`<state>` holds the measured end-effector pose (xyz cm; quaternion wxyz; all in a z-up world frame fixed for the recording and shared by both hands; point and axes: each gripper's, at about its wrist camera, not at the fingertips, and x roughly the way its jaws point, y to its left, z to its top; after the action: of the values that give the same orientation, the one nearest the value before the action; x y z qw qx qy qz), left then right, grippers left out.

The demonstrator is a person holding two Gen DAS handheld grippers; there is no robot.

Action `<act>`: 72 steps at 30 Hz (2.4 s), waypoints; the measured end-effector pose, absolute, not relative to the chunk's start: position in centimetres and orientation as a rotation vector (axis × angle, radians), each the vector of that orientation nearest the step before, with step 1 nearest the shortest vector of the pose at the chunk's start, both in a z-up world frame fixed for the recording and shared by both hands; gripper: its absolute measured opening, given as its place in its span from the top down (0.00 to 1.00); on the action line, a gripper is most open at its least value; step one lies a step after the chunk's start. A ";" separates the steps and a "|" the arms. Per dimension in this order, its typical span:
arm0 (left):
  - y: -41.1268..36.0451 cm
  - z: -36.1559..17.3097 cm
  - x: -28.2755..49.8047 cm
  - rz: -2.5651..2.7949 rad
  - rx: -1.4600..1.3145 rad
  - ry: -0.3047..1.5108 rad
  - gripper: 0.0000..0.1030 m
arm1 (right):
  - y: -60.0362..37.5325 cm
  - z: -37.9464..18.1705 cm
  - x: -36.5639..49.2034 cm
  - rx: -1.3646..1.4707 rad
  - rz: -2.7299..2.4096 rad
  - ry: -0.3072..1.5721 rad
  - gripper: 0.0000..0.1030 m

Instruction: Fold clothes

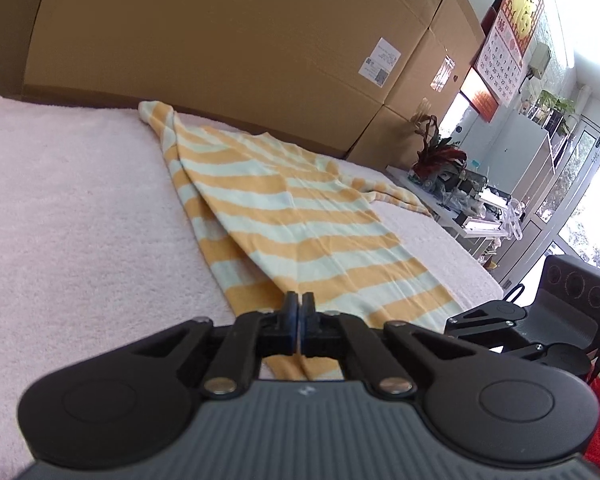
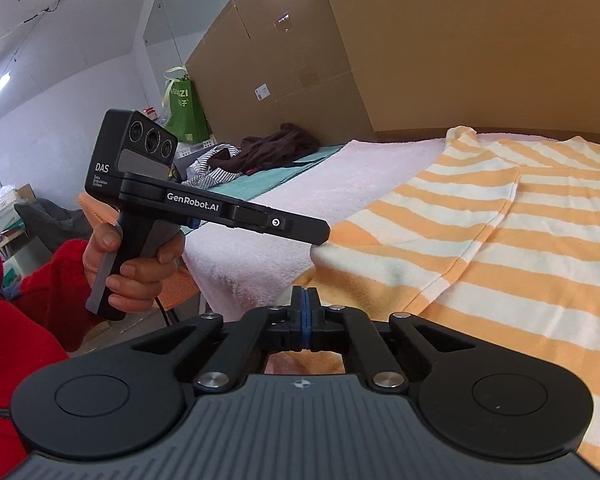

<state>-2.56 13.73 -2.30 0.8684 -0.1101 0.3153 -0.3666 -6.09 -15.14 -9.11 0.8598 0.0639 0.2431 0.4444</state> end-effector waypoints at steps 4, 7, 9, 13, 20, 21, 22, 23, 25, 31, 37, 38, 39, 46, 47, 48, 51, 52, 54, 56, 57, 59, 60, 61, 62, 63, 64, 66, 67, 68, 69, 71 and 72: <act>14.0 -3.4 -2.6 -0.741 -0.230 0.706 1.00 | -14.8 -9.6 -6.5 0.105 0.952 0.547 0.88; 14.0 -4.0 -2.8 -0.736 -0.237 0.728 1.00 | -14.9 -9.7 -6.8 0.094 0.944 0.556 0.81; 13.7 -3.9 -2.8 -0.758 -0.240 0.724 1.00 | -15.1 -9.5 -7.0 0.090 0.932 0.542 0.81; 13.2 -3.7 -3.0 -0.801 -0.246 0.717 0.83 | -15.5 -9.4 -6.9 0.089 0.899 0.534 0.78; 12.3 -4.4 -2.9 -0.798 -0.245 0.708 1.00 | -15.5 -9.9 -6.8 0.091 0.878 0.535 0.78; 12.2 -4.5 -2.9 -0.794 -0.237 0.703 1.00 | -15.5 -9.9 -6.8 0.092 0.876 0.533 0.79; 12.3 -4.4 -3.0 -0.790 -0.234 0.700 1.00 | -15.5 -9.8 -6.9 0.091 0.872 0.528 0.82; 12.4 -4.3 -3.0 -0.787 -0.232 0.698 1.00 | -15.7 -9.7 -6.9 0.093 0.871 0.522 0.84; 13.1 -3.8 -3.4 -0.791 -0.238 0.686 1.00 | -16.1 -9.5 -7.1 0.105 0.874 0.517 0.85; 14.1 -3.5 -4.1 -0.781 -0.250 0.681 1.00 | -16.9 -9.4 -7.0 0.145 0.882 0.527 0.84; 13.6 -4.7 -3.8 -0.780 -0.267 0.720 1.00 | -18.2 -9.7 -6.8 0.189 0.814 0.546 0.77; 13.6 -4.8 -3.7 -0.785 -0.277 0.719 0.97 | -18.4 -9.8 -6.7 0.199 0.798 0.550 0.76; 13.5 -4.8 -3.6 -0.792 -0.287 0.722 0.91 | -18.6 -9.9 -6.6 0.209 0.781 0.554 0.74; 13.8 -4.3 -3.9 -0.807 -0.296 0.701 1.00 | -18.2 -10.2 -6.1 0.240 0.786 0.560 0.93; 13.8 -4.2 -4.0 -0.807 -0.294 0.696 1.00 | -18.1 -10.2 -6.1 0.238 0.791 0.557 0.93; 13.9 -4.1 -4.1 -0.807 -0.291 0.691 1.00 | -18.0 -10.1 -6.1 0.235 0.796 0.553 0.94; 14.1 -3.7 -4.5 -0.808 -0.284 0.675 1.00 | -18.2 -9.6 -6.3 0.261 0.842 0.546 0.95; 14.2 -3.6 -4.6 -0.808 -0.282 0.669 1.00 | -18.4 -9.5 -6.3 0.282 0.866 0.545 0.95; 14.2 -3.8 -4.6 -0.804 -0.280 0.675 1.00 | -18.6 -9.7 -6.2 0.291 0.874 0.560 0.95; 14.2 -4.3 -4.3 -0.794 -0.282 0.696 1.00 | -18.6 -10.1 -5.9 0.284 0.866 0.588 0.93; 14.2 -4.5 -4.1 -0.789 -0.283 0.706 1.00 | -18.5 -10.2 -5.7 0.279 0.861 0.602 0.91; 14.2 -5.0 -3.9 -0.779 -0.285 0.727 1.00 | -18.4 -10.5 -5.7 0.258 0.851 0.624 0.88; 14.3 -4.8 -3.9 -0.779 -0.282 0.719 1.00 | -18.5 -10.3 -5.9 0.255 0.854 0.620 0.87; 14.3 -4.6 -3.9 -0.779 -0.280 0.711 1.00 | -18.6 -10.2 -5.9 0.254 0.861 0.618 0.85; 14.4 -4.4 -3.9 -0.776 -0.271 0.704 1.00 | -18.7 -10.1 -5.9 0.252 0.867 0.616 0.83; 14.3 -4.3 -3.7 -0.761 -0.253 0.705 0.98 | -18.7 -9.9 -5.9 0.251 0.873 0.614 0.77; 14.4 -4.3 -3.5 -0.731 -0.233 0.703 0.96 | -18.7 -9.8 -5.9 0.245 0.877 0.612 0.76; 14.6 -4.1 -3.1 -0.669 -0.194 0.699 0.97 | -18.3 -9.8 -6.0 0.190 0.855 0.610 0.77; 14.7 -4.0 -2.9 -0.638 -0.174 0.696 0.97 | -18.3 -9.7 -6.1 0.171 0.840 0.596 0.77; 15.0 -3.7 -2.7 -0.630 -0.182 0.679 0.97 | -18.5 -9.5 -6.0 0.177 0.830 0.580 0.78; 15.1 -3.5 -2.4 -0.653 -0.208 0.663 0.97 | -19.0 -9.2 -5.7 0.210 0.833 0.567 0.78; 14.7 -3.4 -1.9 -0.702 -0.244 0.654 0.97 | -19.6 -8.8 -4.7 0.283 0.846 0.548 0.79; 14.2 -3.5 -1.6 -0.730 -0.254 0.661 0.97 | -19.6 -8.6 -4.0 0.314 0.851 0.545 0.79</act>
<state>-1.58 14.17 -3.46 0.8736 -0.1214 0.3165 -0.3493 -4.05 -19.60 -8.55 0.8632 0.1497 0.2598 0.4061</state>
